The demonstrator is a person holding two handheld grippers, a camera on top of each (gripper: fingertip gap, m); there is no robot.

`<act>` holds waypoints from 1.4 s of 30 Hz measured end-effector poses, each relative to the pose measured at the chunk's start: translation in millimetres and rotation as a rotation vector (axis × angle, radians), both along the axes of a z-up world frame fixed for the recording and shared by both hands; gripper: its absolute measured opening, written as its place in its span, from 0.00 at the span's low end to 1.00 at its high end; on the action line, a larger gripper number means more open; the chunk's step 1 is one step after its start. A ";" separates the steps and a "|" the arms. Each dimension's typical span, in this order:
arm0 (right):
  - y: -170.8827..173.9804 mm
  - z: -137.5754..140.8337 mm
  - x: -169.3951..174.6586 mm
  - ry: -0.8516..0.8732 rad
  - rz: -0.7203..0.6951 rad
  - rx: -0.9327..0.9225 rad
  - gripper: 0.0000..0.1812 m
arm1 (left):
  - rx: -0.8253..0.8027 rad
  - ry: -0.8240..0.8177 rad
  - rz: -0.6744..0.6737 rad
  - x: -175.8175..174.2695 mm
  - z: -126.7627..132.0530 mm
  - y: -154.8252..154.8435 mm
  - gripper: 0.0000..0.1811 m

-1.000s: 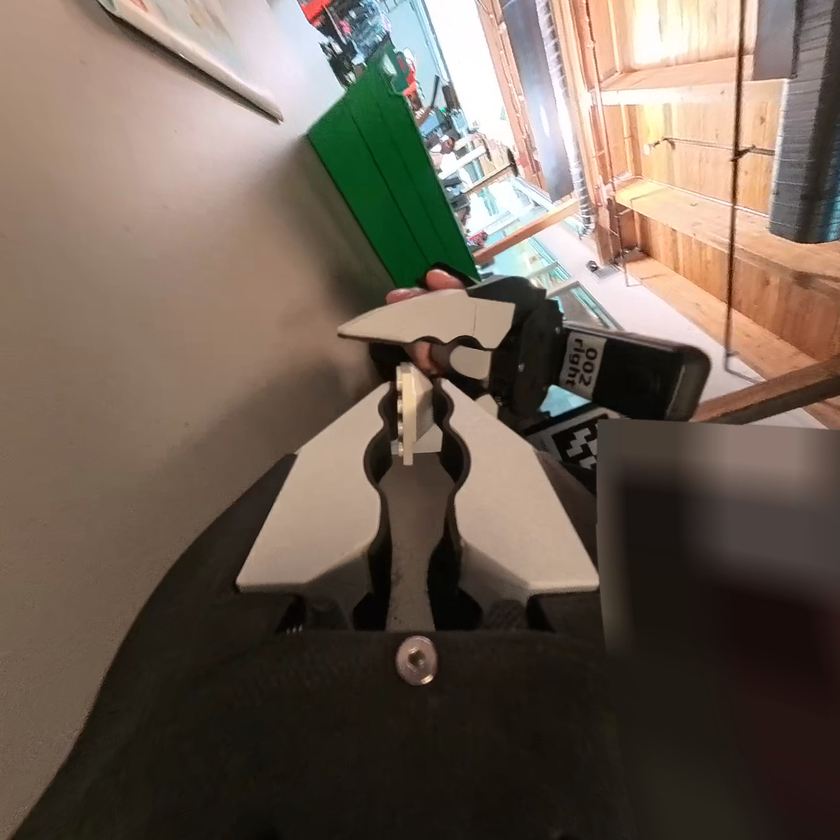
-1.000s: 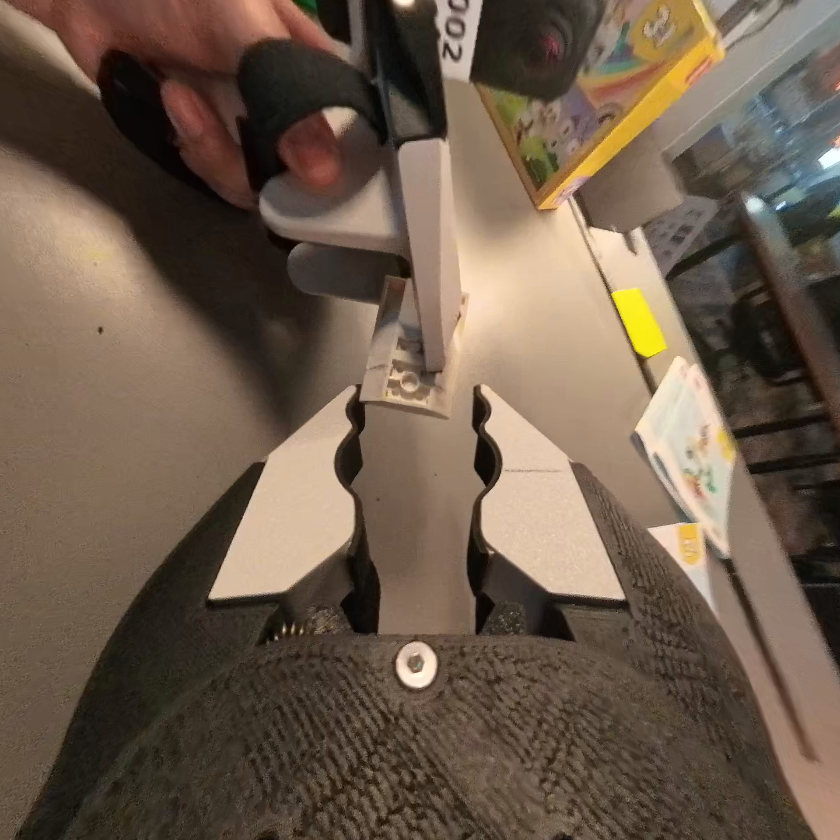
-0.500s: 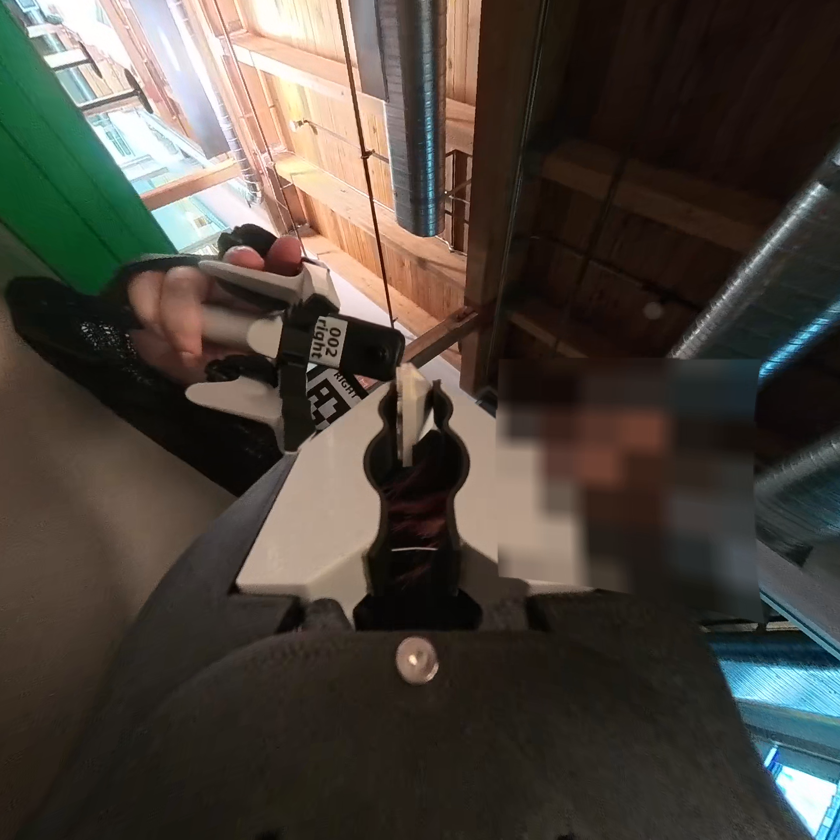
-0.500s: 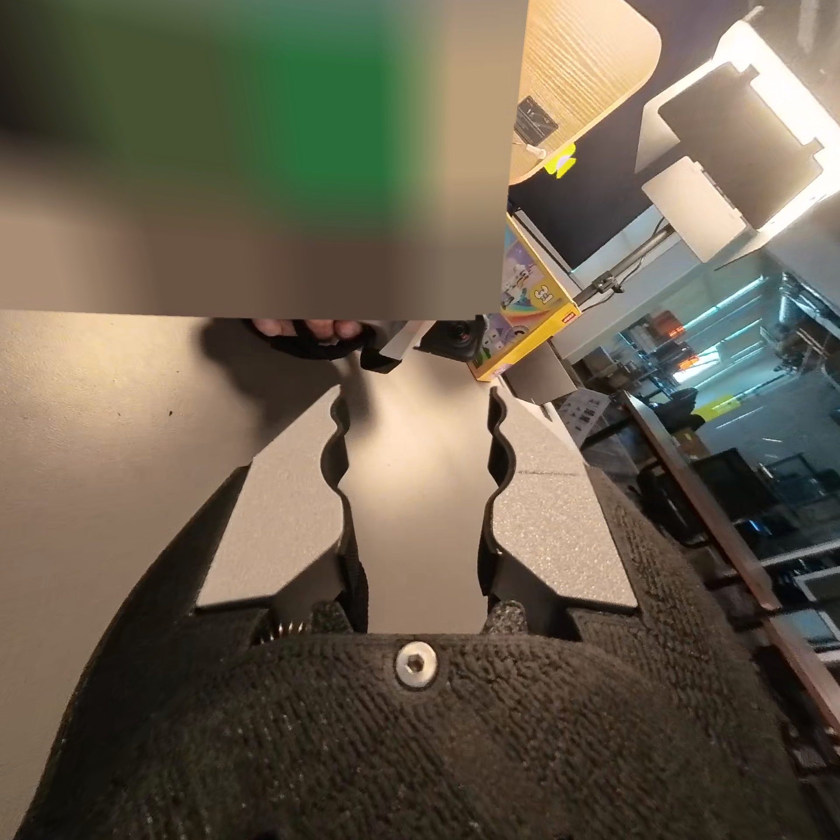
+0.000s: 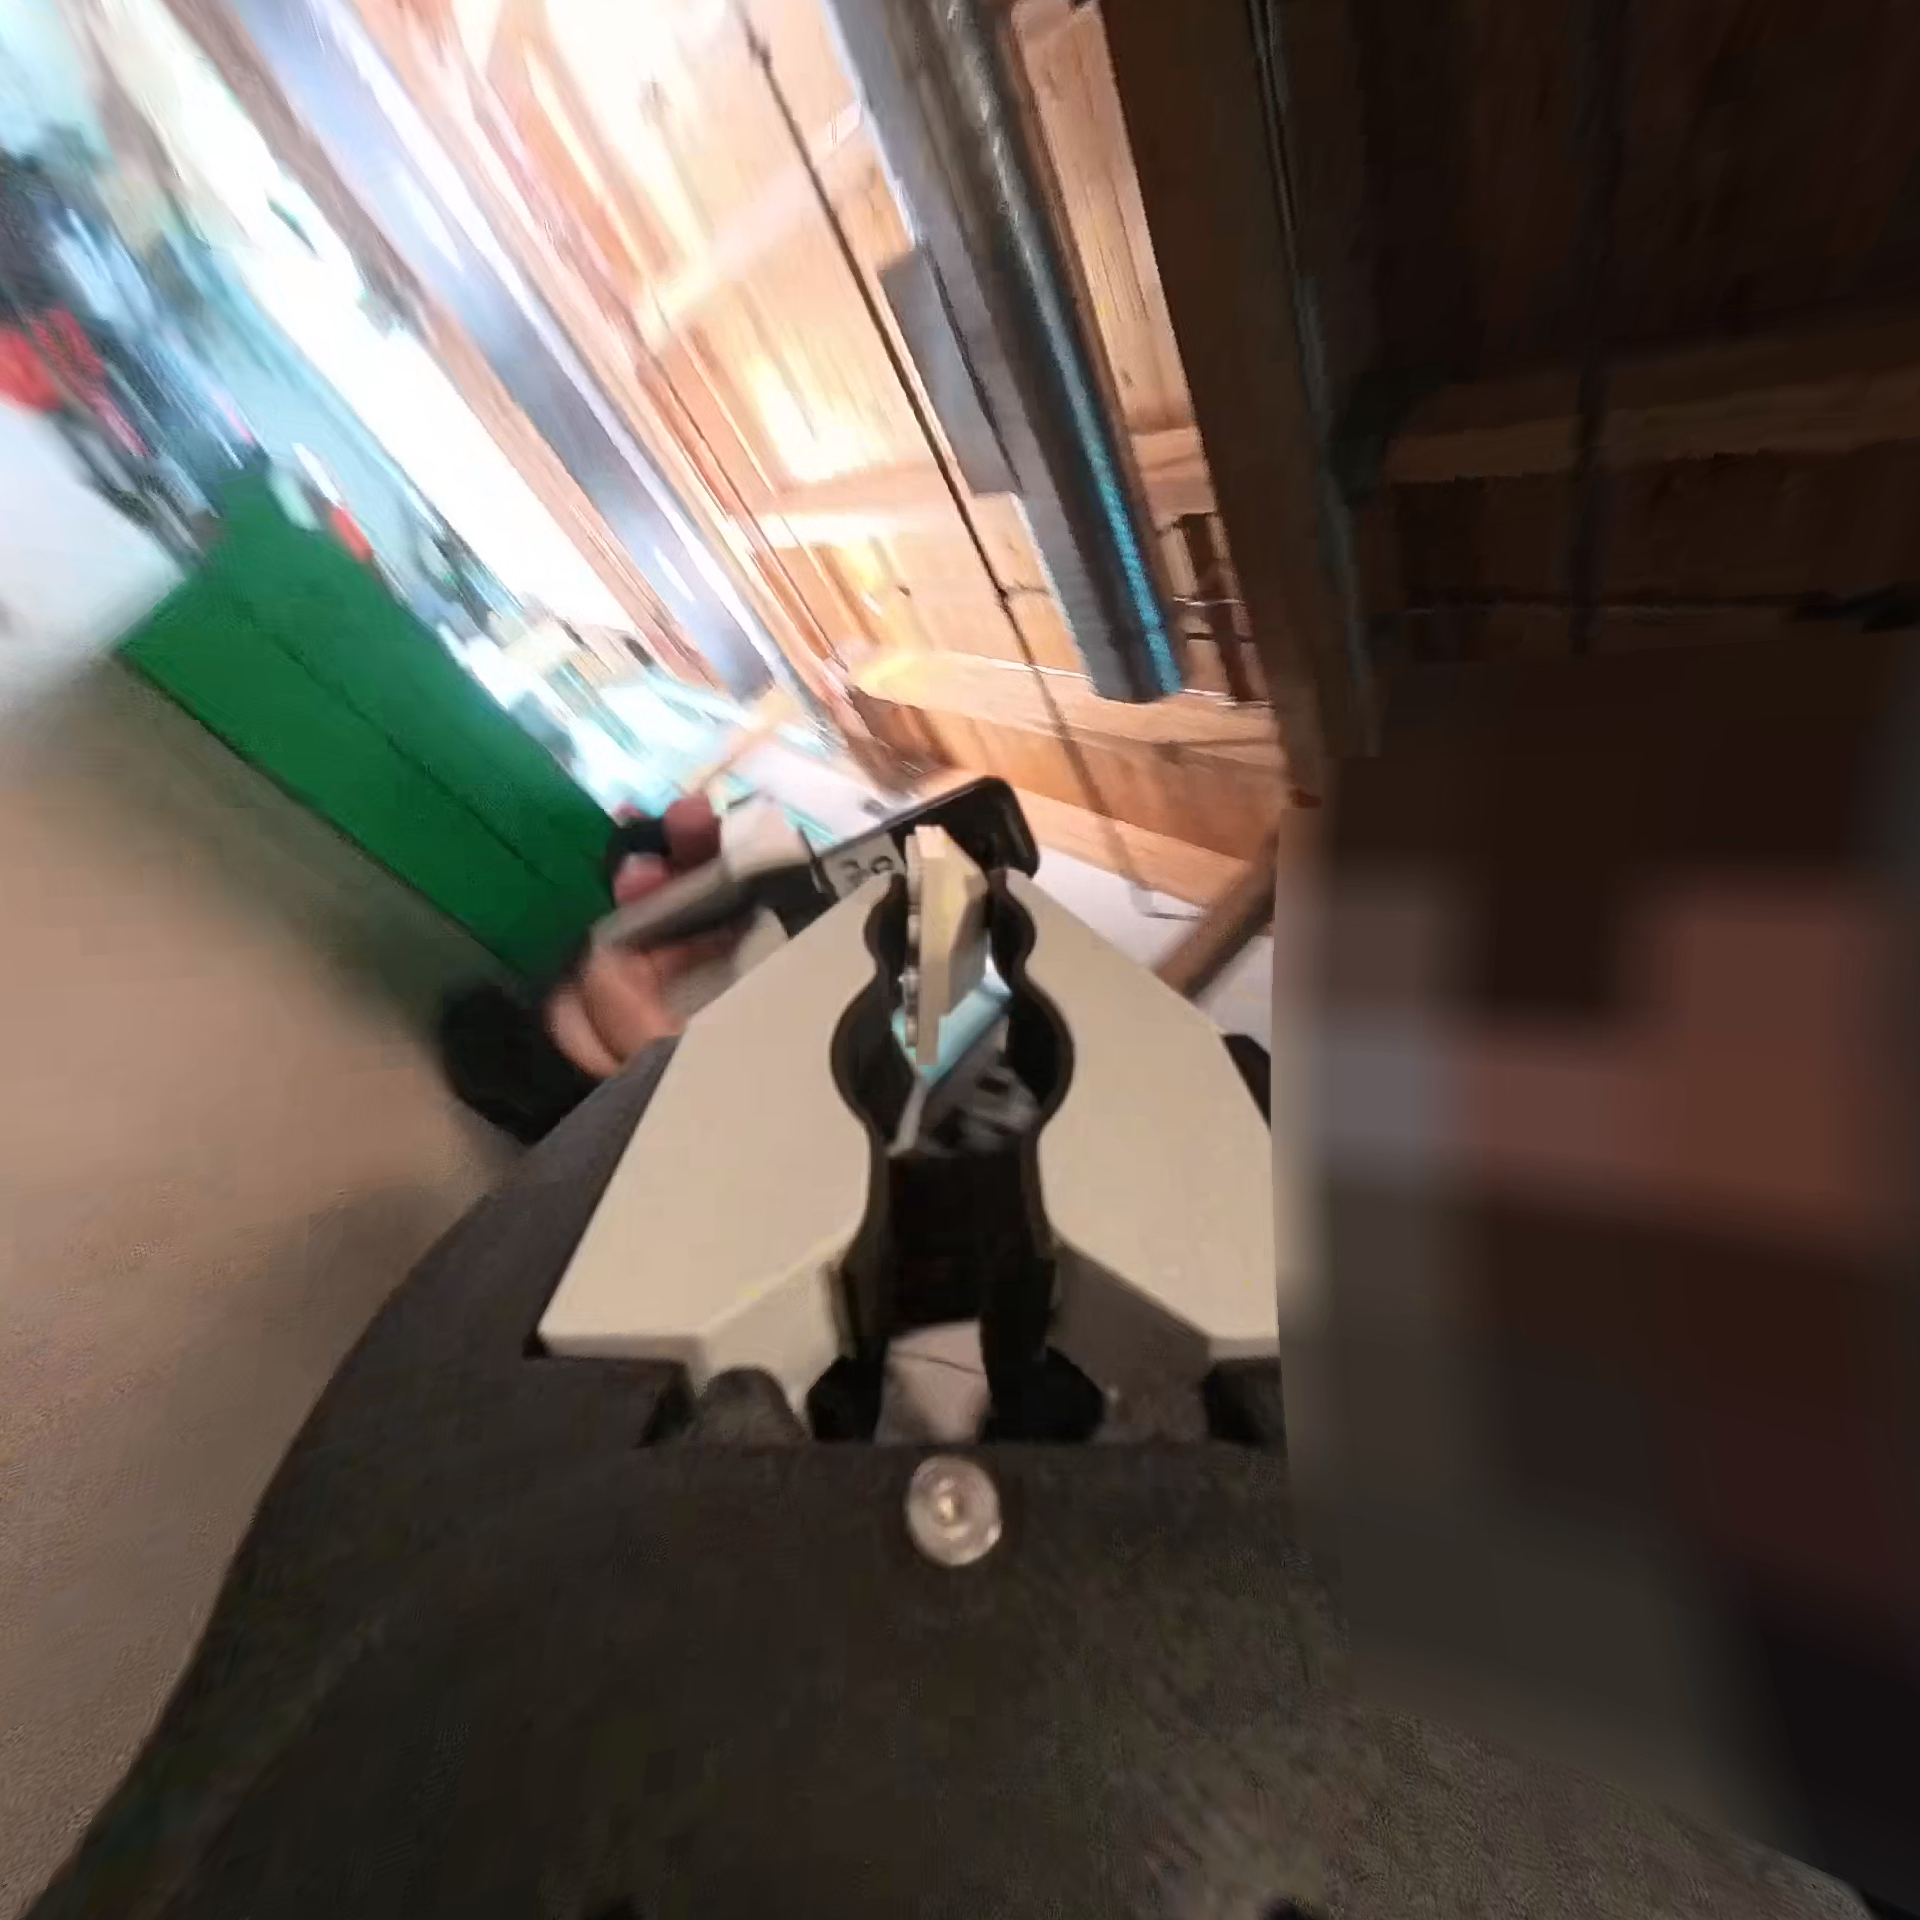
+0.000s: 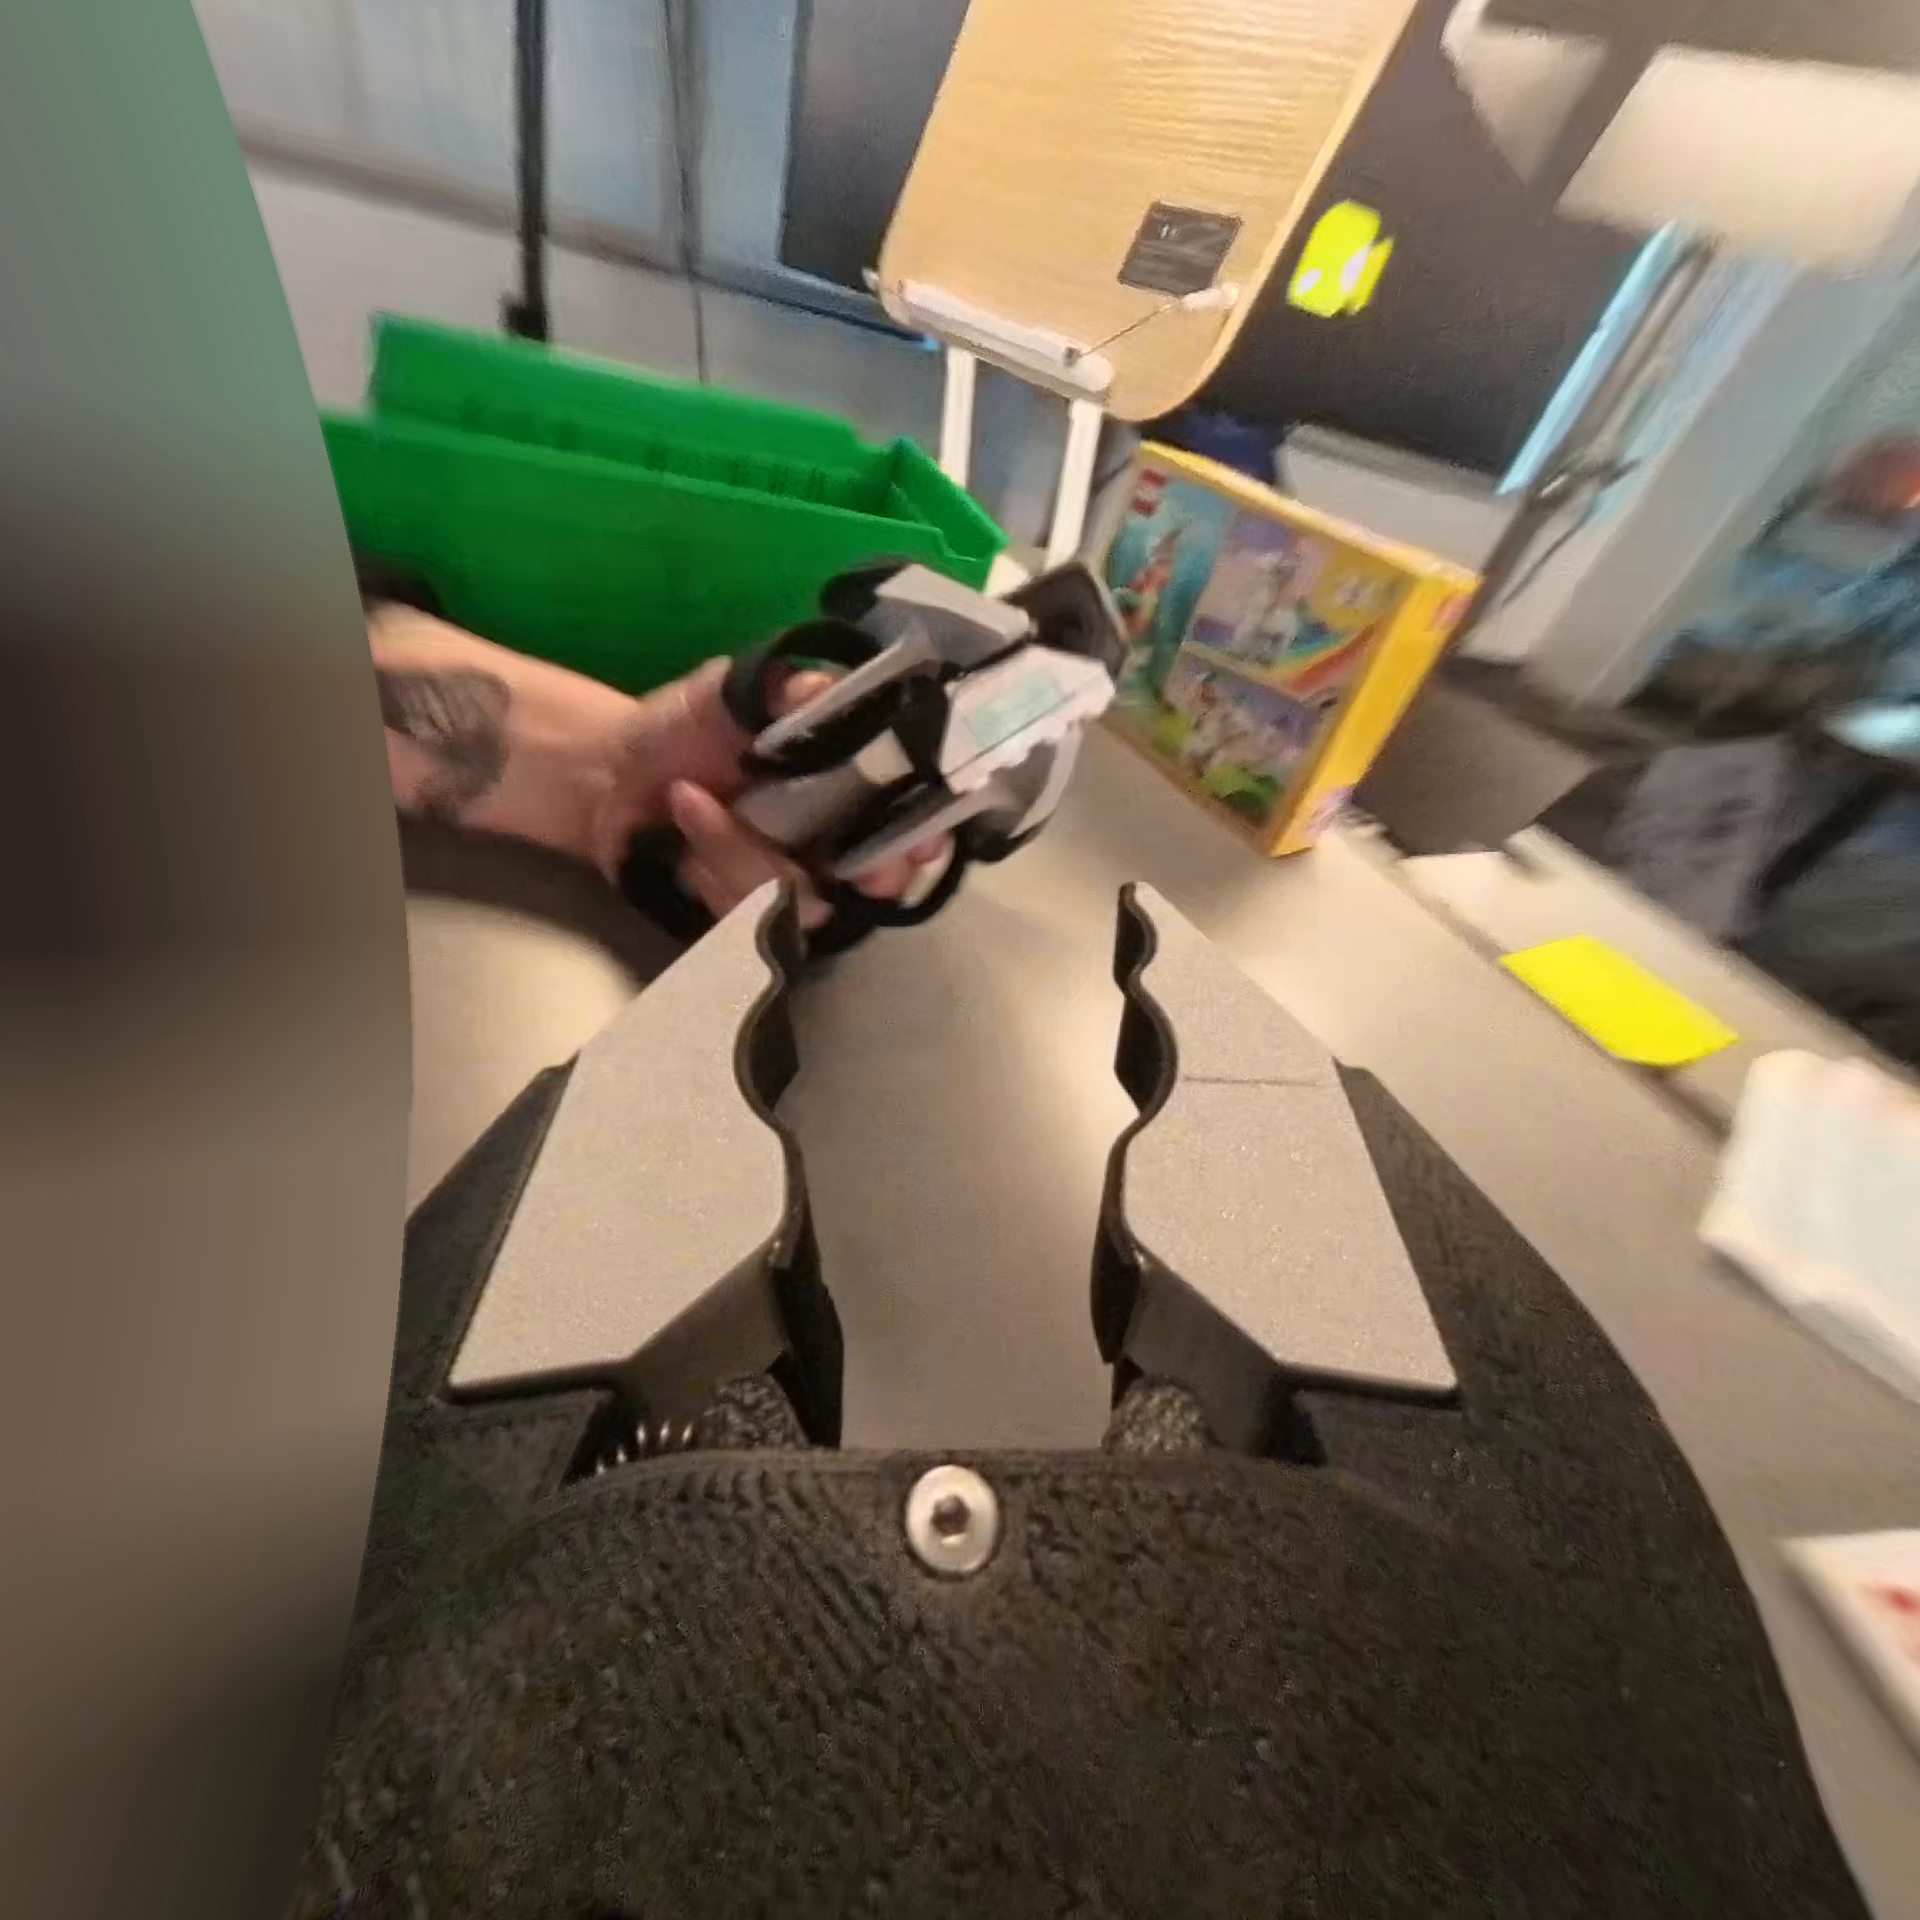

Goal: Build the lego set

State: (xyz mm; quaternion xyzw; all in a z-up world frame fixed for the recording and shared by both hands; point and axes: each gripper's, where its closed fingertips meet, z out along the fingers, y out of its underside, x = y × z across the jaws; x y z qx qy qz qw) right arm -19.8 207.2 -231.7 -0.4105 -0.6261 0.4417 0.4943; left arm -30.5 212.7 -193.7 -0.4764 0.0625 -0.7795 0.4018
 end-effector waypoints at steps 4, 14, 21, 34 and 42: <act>-1.8 5.7 2.4 -0.014 0.119 -0.355 0.24 | 0.538 0.302 0.456 11.6 4.8 -11.3 0.08; -17.0 16.8 16.6 0.051 0.258 -0.317 0.13 | 0.637 0.396 0.476 31.9 0.4 -16.7 0.07; -15.9 19.3 17.7 0.073 0.261 -0.325 0.07 | 0.619 0.391 0.428 37.5 -0.8 -18.6 0.08; -4.3 -36.1 31.2 -0.306 0.127 0.207 0.07 | 0.710 1.354 0.404 45.2 -84.5 -3.4 0.10; 18.6 -27.8 21.9 -0.245 -0.064 0.389 0.23 | 0.471 1.375 0.436 37.9 -87.5 10.7 0.07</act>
